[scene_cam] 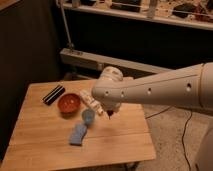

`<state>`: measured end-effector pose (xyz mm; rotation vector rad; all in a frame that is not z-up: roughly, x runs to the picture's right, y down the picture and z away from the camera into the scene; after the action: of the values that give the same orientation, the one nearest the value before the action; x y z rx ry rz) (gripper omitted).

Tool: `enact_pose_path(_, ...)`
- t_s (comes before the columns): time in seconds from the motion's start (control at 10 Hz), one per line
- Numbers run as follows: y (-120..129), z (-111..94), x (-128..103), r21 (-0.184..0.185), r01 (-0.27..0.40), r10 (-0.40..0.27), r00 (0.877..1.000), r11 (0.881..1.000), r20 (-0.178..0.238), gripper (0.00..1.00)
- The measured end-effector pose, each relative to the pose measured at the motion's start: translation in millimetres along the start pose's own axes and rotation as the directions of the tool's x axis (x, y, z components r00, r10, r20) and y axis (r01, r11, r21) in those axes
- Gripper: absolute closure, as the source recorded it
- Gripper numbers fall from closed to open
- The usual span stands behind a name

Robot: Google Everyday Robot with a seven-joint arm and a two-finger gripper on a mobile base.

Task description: Place the pepper in the ceramic bowl

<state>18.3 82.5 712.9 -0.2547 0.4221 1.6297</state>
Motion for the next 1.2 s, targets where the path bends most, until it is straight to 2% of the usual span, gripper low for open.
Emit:
enact_pose_path(0.2,30.4,-0.9,-26.4,-0.034,0.063,-0.063,0.998,0.997,0.01,1.0)
enact_pose_path(0.3,46.3,1.3,-47.5,-0.049,0.095,-0.094,0.995,0.994,0.021,1.0)
enact_pose_path(0.6,83.1,11.4,-95.2,-0.058,0.162,-0.16,0.987,0.985,0.034,1.0)
enact_pose_path(0.7,97.8,13.6,-103.9,-0.068,0.183,-0.18,0.983,0.981,0.038,1.0)
enact_pose_path(0.8,123.9,17.0,-112.6,-0.088,0.219,-0.216,0.975,0.972,0.043,1.0)
enact_pose_path(1.1,186.5,30.7,-114.7,-0.156,0.297,-0.292,0.955,0.942,0.05,1.0)
enact_pose_path(1.2,210.1,36.2,-111.1,-0.178,0.331,-0.326,0.944,0.927,0.055,1.0)
